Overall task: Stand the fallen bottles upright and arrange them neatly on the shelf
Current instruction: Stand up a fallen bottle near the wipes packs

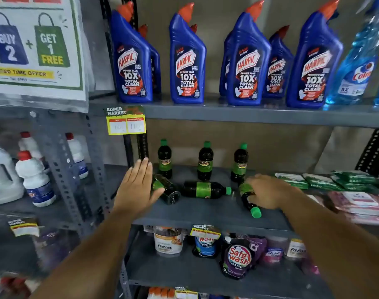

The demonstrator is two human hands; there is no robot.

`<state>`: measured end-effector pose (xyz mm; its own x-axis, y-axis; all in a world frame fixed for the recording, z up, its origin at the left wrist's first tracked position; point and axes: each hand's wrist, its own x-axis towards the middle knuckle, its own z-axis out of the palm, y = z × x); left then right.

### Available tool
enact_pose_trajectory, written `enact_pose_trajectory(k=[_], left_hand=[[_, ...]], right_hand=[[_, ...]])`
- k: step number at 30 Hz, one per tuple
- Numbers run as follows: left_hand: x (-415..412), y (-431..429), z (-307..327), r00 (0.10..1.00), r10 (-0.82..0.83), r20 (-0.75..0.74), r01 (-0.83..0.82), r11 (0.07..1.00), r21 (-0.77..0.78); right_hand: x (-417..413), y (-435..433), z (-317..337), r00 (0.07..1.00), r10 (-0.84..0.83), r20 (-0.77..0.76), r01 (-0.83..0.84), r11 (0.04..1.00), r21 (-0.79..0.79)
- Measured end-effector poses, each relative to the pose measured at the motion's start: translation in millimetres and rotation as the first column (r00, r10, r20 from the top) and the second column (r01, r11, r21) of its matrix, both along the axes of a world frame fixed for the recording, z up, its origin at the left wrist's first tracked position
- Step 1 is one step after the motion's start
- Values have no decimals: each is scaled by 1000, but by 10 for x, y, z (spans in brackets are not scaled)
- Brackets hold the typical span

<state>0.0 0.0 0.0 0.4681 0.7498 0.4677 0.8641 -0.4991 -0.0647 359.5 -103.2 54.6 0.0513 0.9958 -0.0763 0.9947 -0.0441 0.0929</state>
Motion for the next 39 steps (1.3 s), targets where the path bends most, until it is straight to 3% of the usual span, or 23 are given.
enact_pose_trajectory(k=[4, 7, 10, 15, 22, 27, 29, 31, 35, 39], left_hand=[[-111, 339, -558, 995, 91, 44, -82, 981, -177], [-156, 554, -998, 986, 141, 90, -113, 957, -268], [-161, 669, -1229, 981, 188, 39, -158, 908, -389], [-147, 739, -1383, 973, 230, 6, -208, 891, -404], [-158, 743, -1434, 970, 243, 1, -221, 884, -412], [-143, 757, -1431, 965, 263, -3, -242, 885, -398], [-146, 757, -1441, 967, 255, 13, -230, 890, -394], [-147, 755, -1453, 967, 255, 14, -229, 891, -393], [-135, 745, -1417, 963, 269, -14, -252, 880, -403], [-121, 747, -1387, 960, 278, -46, -272, 869, -413]], right_hand=[[128, 194, -350, 978, -171, -117, 168, 985, -35], [208, 365, -745, 913, -293, -283, 300, 954, -19], [267, 505, -1071, 847, -371, -381, 393, 919, -22], [177, 495, -1226, 735, -465, -493, 542, 840, 15], [149, 450, -1353, 762, -358, -540, 481, 871, 101], [187, 607, -910, 825, -148, -545, 434, 784, 444], [188, 695, -610, 827, -142, -545, 457, 734, 503], [238, 834, -363, 806, -179, -564, 504, 708, 495], [418, 1112, -133, 714, -318, -625, 593, 749, 297], [479, 1207, -154, 730, -344, -591, 567, 787, 243]])
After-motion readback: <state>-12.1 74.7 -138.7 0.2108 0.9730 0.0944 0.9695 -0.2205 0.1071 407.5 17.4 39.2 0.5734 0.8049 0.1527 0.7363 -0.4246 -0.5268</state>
